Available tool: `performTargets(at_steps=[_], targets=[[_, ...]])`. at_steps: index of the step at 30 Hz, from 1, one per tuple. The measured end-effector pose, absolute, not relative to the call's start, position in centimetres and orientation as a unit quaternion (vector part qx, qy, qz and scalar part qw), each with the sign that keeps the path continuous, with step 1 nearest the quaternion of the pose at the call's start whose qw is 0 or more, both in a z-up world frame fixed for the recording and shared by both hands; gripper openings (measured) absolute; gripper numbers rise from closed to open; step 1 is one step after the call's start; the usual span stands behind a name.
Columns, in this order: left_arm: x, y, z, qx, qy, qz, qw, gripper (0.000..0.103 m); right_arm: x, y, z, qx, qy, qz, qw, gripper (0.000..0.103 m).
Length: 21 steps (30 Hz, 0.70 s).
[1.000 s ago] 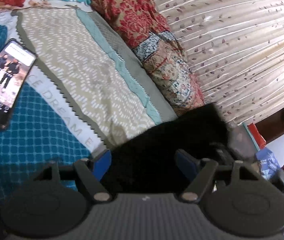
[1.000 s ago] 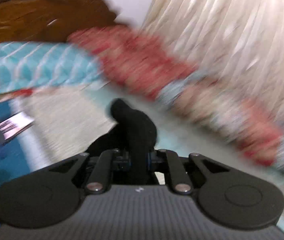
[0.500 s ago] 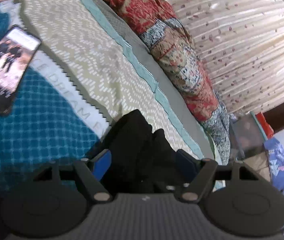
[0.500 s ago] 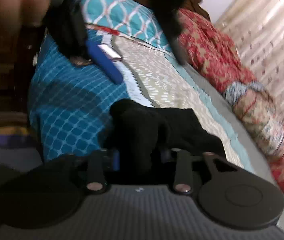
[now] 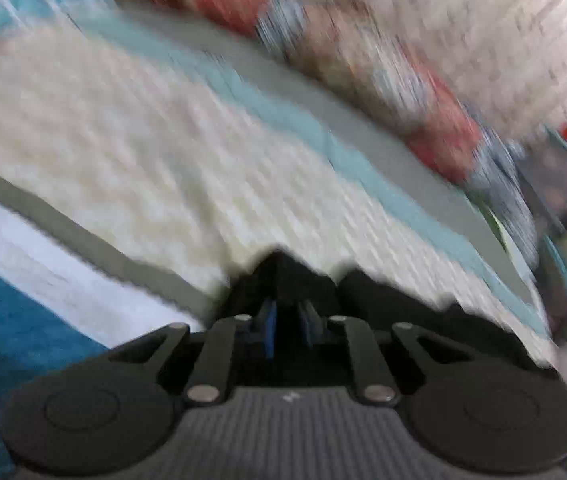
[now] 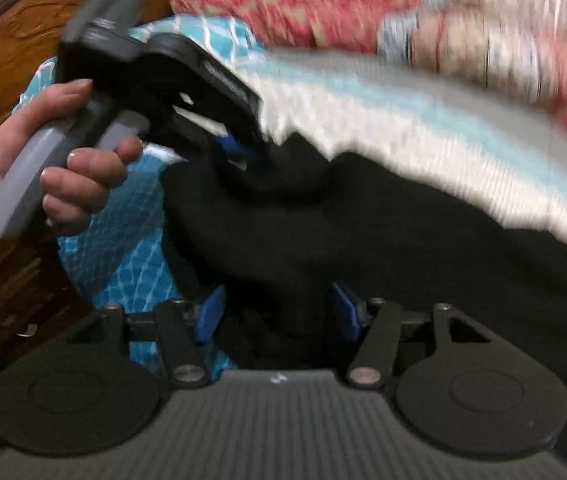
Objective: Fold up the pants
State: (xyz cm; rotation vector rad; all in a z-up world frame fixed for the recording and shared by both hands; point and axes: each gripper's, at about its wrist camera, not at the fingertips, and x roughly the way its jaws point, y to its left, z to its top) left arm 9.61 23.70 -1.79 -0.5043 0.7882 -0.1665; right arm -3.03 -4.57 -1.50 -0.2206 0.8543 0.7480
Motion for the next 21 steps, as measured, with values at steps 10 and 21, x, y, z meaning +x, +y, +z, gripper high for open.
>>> performTargets(at_steps=[10,21], targets=[[6.0,26.6,0.4,-0.286,0.339,0.027,0.896,0.017,-4.0,-2.2,-0.8,-0.076,0.383,0.351,0.851,0.063],[5.4,17.7,4.8,-0.234,0.340,-0.133,0.901,0.018,-2.3,-10.4,0.9,0.044,0.350,0.191,0.916,0.062]])
